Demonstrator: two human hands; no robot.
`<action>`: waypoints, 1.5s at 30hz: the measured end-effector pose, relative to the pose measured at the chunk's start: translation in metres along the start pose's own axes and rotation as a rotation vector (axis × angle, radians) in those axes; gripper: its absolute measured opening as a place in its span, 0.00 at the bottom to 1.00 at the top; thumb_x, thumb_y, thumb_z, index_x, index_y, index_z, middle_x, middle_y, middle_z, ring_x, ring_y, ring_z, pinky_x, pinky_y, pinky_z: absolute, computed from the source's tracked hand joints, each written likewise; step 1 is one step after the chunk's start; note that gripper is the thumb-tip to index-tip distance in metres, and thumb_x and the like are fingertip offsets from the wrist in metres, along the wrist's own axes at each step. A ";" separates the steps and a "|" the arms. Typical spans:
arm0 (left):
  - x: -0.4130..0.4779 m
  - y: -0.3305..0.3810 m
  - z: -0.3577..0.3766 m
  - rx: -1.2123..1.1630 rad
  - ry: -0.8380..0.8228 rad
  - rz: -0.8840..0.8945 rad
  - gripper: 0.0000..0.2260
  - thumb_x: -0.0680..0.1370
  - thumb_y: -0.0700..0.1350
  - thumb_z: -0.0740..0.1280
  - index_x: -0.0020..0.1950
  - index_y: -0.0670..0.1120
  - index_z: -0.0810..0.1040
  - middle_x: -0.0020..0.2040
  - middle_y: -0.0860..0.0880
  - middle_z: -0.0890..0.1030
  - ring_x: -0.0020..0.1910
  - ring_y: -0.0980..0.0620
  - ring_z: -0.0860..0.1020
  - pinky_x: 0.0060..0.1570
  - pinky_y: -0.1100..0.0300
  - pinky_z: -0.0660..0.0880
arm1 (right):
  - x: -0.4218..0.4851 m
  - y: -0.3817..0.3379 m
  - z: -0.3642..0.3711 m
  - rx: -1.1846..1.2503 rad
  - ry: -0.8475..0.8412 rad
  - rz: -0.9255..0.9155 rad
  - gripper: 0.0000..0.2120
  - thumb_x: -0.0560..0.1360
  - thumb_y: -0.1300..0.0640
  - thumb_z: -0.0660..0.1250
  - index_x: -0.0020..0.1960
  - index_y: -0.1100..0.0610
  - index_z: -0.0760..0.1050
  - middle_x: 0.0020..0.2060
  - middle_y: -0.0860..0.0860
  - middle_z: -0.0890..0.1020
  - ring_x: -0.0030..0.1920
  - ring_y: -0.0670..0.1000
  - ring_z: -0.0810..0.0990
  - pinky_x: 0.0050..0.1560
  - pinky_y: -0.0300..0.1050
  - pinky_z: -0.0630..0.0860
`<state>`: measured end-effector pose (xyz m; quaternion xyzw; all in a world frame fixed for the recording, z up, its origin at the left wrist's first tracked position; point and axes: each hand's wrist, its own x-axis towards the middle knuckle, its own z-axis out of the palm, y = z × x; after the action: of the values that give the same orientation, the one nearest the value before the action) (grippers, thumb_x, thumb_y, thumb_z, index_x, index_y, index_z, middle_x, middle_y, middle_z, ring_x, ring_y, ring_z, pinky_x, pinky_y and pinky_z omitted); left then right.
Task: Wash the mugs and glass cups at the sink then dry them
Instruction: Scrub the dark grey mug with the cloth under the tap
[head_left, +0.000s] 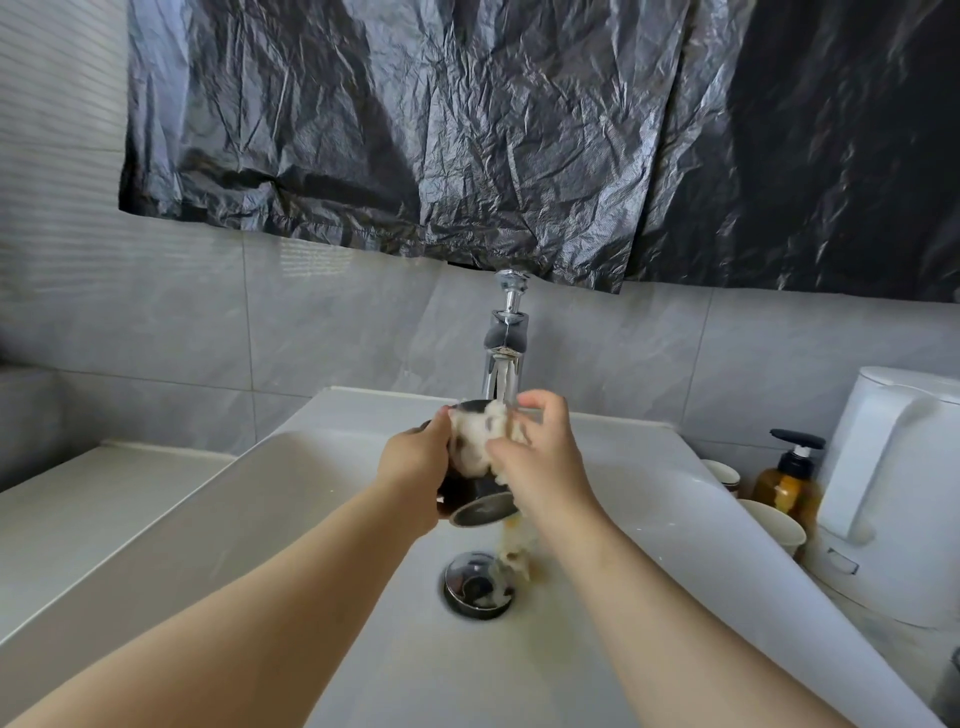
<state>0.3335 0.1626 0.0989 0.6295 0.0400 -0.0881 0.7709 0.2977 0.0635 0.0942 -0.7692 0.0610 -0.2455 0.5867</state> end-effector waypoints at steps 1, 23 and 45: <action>0.002 0.001 -0.002 0.004 0.014 0.010 0.13 0.80 0.53 0.63 0.42 0.44 0.75 0.38 0.43 0.76 0.36 0.44 0.76 0.39 0.49 0.77 | -0.001 -0.002 0.003 0.066 -0.051 0.014 0.10 0.71 0.60 0.66 0.44 0.45 0.72 0.43 0.45 0.80 0.46 0.51 0.79 0.48 0.47 0.74; -0.006 0.007 -0.004 0.149 -0.085 0.128 0.13 0.80 0.53 0.63 0.45 0.44 0.79 0.41 0.43 0.81 0.39 0.43 0.79 0.46 0.42 0.80 | 0.003 -0.005 0.000 -0.134 -0.120 -0.059 0.23 0.80 0.45 0.56 0.73 0.37 0.55 0.72 0.44 0.61 0.69 0.48 0.67 0.62 0.42 0.65; -0.008 0.009 -0.007 0.102 -0.121 0.202 0.13 0.81 0.53 0.61 0.44 0.45 0.77 0.38 0.46 0.79 0.34 0.47 0.78 0.35 0.54 0.79 | 0.009 0.008 0.007 -0.039 -0.015 -0.057 0.17 0.80 0.45 0.53 0.68 0.38 0.62 0.63 0.48 0.73 0.64 0.54 0.73 0.66 0.54 0.69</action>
<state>0.3280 0.1715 0.1078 0.6623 -0.0746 -0.0495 0.7439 0.3102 0.0636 0.0882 -0.7837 0.0393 -0.2551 0.5650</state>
